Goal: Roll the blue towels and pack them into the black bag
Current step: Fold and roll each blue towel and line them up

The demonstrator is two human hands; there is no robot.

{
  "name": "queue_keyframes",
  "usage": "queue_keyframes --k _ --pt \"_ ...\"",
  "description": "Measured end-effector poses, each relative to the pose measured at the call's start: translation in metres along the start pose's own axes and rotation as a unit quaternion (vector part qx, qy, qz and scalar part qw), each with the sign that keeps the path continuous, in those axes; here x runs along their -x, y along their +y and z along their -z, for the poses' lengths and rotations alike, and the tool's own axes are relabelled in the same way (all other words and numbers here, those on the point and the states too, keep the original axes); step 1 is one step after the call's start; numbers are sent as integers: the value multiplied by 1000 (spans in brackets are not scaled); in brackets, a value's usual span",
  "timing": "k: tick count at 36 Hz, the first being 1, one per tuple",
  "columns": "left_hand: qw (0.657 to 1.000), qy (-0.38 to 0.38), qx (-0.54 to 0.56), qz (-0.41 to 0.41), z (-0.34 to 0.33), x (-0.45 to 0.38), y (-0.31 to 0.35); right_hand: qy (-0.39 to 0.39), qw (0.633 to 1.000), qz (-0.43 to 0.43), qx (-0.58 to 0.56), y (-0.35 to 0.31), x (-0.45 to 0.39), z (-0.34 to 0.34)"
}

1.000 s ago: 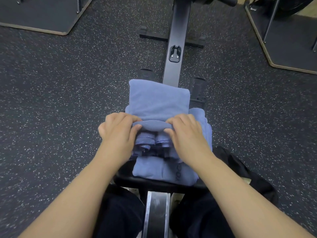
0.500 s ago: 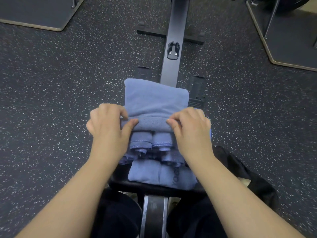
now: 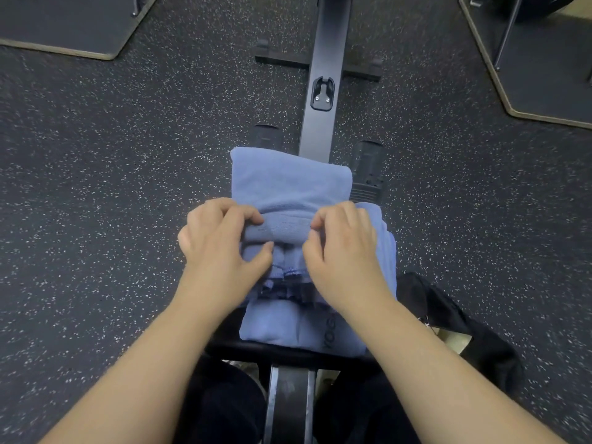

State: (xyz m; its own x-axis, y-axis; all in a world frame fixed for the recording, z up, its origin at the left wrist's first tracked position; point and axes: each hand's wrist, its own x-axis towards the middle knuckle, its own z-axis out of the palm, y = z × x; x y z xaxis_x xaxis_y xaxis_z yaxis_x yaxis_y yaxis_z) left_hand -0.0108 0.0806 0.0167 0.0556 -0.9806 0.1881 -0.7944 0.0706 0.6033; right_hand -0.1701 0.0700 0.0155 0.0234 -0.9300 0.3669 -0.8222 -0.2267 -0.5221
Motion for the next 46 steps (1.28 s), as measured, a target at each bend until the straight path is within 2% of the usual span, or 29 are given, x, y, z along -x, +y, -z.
queue_keyframes --k 5,15,26,29,32,36,39,46 --pt "1000 -1 -5 5 -1 0 -2 -23 999 16 21 5 2 -1" --pt "1000 10 -6 5 -5 -6 -6 -53 997 45 -19 19 -2 7" --pt "998 -9 61 -32 -5 -14 -15 -117 991 29 -65 34 -7 15" --pt "989 -7 147 11 0 -17 -15 -125 989 21 -74 35 -9 20" --pt "973 31 226 37 3 -20 -10 -149 984 -23 -94 35 -13 24" --pt "971 22 232 51 2 -21 -11 -169 979 -64 -94 36 -15 25" --pt "972 -13 225 66 3 -20 -13 -176 977 -66 -100 37 -18 24" --pt "956 -34 273 96 4 -20 -20 -169 982 -45 -78 34 -19 25"
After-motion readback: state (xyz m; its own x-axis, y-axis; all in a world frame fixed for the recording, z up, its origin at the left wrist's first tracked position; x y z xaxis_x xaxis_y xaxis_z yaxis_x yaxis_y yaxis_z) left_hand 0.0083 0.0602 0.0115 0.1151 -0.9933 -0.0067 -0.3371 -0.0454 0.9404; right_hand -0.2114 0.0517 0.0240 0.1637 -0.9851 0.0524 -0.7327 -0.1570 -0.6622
